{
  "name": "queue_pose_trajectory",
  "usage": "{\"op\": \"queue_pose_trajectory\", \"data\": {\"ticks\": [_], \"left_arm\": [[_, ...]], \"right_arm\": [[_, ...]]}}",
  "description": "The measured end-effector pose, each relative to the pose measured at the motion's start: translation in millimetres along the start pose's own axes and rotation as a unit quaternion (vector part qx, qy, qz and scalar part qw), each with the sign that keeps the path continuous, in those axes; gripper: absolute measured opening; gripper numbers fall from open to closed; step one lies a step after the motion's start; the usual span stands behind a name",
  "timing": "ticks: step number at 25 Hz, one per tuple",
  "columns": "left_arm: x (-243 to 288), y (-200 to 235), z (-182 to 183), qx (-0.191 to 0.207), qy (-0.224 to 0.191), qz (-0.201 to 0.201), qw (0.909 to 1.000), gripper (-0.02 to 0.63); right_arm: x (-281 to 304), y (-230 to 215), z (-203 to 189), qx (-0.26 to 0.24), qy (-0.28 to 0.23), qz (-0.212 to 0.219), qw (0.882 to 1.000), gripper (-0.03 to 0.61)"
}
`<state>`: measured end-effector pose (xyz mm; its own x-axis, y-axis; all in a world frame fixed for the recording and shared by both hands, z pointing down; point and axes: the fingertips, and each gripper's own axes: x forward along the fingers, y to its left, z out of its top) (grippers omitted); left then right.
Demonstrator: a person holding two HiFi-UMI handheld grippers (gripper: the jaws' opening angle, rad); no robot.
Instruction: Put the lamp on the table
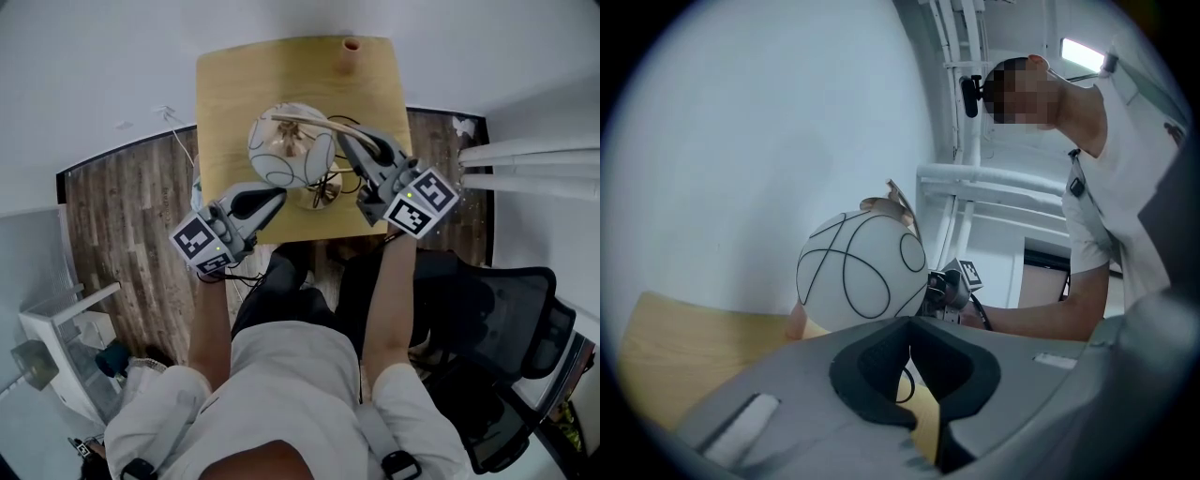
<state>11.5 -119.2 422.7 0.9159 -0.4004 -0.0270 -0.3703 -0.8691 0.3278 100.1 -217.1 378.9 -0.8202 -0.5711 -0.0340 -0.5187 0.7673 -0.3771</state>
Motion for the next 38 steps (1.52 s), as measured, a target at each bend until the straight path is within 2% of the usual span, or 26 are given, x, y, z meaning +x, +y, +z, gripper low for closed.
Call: {"op": "queue_pose_trajectory", "data": {"ticks": [38], "left_arm": [[-12.6,-25.6,-30.2,-0.019,0.020,0.007,0.9996,-0.002]], "right_arm": [[-21.0,31.9,-23.2,-0.068,0.001,-0.010,0.998,0.006]]}}
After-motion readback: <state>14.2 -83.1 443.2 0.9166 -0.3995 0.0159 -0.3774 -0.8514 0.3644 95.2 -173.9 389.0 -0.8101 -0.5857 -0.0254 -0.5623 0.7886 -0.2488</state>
